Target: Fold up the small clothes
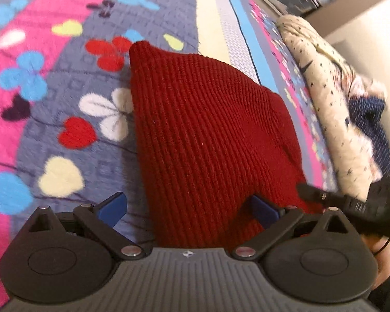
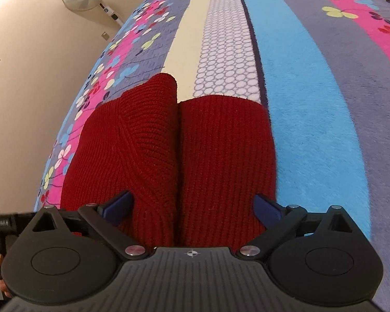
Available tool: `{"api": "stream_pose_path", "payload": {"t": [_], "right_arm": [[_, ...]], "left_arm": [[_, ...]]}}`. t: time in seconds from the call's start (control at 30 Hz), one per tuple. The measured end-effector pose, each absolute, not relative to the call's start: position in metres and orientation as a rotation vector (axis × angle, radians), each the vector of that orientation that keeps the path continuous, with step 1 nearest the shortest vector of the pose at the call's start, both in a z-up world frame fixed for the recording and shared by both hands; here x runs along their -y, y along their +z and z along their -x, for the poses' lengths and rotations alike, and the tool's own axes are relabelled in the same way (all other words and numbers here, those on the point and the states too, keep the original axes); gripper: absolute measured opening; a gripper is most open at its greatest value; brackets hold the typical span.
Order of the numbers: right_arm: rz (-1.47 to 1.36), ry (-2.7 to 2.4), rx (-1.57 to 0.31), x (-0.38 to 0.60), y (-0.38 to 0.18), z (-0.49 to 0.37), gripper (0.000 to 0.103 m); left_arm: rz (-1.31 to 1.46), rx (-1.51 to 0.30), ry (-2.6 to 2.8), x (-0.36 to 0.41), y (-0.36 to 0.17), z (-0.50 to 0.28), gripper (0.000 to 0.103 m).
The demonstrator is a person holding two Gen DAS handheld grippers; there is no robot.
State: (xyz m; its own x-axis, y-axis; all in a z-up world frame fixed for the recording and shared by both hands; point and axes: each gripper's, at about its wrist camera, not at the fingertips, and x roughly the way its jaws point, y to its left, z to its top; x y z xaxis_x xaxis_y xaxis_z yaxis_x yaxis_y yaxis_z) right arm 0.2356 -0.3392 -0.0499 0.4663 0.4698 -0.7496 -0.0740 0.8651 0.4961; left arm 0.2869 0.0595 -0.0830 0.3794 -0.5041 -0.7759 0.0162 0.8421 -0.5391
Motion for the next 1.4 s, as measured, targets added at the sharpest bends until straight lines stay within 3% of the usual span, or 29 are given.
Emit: {"api": "stream_pose_path", "payload": {"t": [0.1,0.23,0.37,0.7,0.77,0.87,0.93,1.03,1.17,1.27,1.4], "right_arm": [[-0.416,0.334,-1.020,0.340,-0.048,-0.239,0.098],[-0.442,0.294,-0.989,0.348,-0.044,-0.240,0.088],[-0.432,0.310,-0.993,0.350,-0.042,-0.237,0.087],[-0.548,0.281,-1.082,0.366,-0.061,-0.235,0.099],[-0.567,0.283,-1.090,0.363,-0.064,-0.237,0.100],[-0.581,0.291,-1.093,0.358,-0.067,-0.240,0.101],[-0.581,0.289,-1.080,0.356,-0.066,-0.241,0.093],[-0.581,0.297,-1.041,0.353,-0.058,-0.242,0.074],[-0.560,0.313,-0.955,0.347,-0.046,-0.243,0.056],[-0.588,0.361,-0.864,0.340,-0.035,-0.245,0.030],[-0.592,0.469,-0.805,0.324,-0.028,-0.252,0.027]], "left_arm": [[0.523,-1.151,-0.352,-0.056,-0.090,-0.296,0.103],[0.530,-1.144,-0.363,-0.049,-0.093,-0.305,0.103],[0.532,-1.142,-0.368,-0.045,-0.093,-0.309,0.103],[0.509,-1.142,-0.370,-0.039,-0.094,-0.315,0.103],[0.496,-1.134,-0.368,-0.037,-0.091,-0.314,0.100],[0.463,-1.105,-0.362,-0.038,-0.083,-0.309,0.085],[0.441,-1.081,-0.364,-0.039,-0.076,-0.306,0.071],[0.396,-1.037,-0.385,-0.040,-0.062,-0.302,0.063],[0.293,-0.911,-0.397,-0.039,-0.032,-0.291,0.060],[0.271,-0.793,-0.356,-0.054,-0.009,-0.289,0.059],[0.244,-0.725,-0.258,-0.078,0.003,-0.292,0.061]]}}
